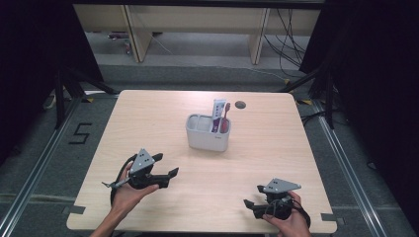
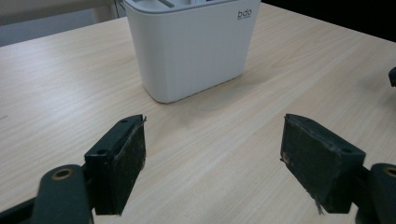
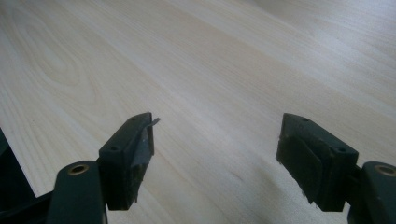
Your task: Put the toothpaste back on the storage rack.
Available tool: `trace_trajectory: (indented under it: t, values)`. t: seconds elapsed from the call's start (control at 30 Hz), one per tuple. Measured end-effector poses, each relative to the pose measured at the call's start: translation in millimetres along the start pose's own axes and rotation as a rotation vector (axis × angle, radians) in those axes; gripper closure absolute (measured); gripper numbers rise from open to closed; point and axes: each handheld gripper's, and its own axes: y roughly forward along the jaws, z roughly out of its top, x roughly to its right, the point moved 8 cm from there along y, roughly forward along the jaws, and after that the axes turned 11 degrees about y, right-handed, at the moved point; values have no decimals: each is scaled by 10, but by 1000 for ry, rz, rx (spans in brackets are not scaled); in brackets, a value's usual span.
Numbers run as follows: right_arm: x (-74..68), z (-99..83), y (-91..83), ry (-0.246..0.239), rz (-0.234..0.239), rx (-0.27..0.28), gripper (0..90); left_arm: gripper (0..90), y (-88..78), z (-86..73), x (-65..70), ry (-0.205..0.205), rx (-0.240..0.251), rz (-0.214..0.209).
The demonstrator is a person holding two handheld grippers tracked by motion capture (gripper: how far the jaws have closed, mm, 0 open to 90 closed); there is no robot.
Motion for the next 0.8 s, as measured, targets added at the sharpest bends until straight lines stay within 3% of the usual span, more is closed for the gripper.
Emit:
trace_trajectory:
  t: [0.1,0.37,0.67,0.8]
  values:
    - [-4,0,7,-1,7,-4,281,217,-16,-33,72,-21,6,-30]
    - [-6,-3,5,0,-4,-2,281,217,-110,-92,210,-5,11,-50]
    - [-5,-3,16,0,-5,-4,281,216,-195,-183,332,21,-6,-63]
    - [-9,-3,15,5,-9,-1,279,206,-213,-275,404,60,-42,-73]
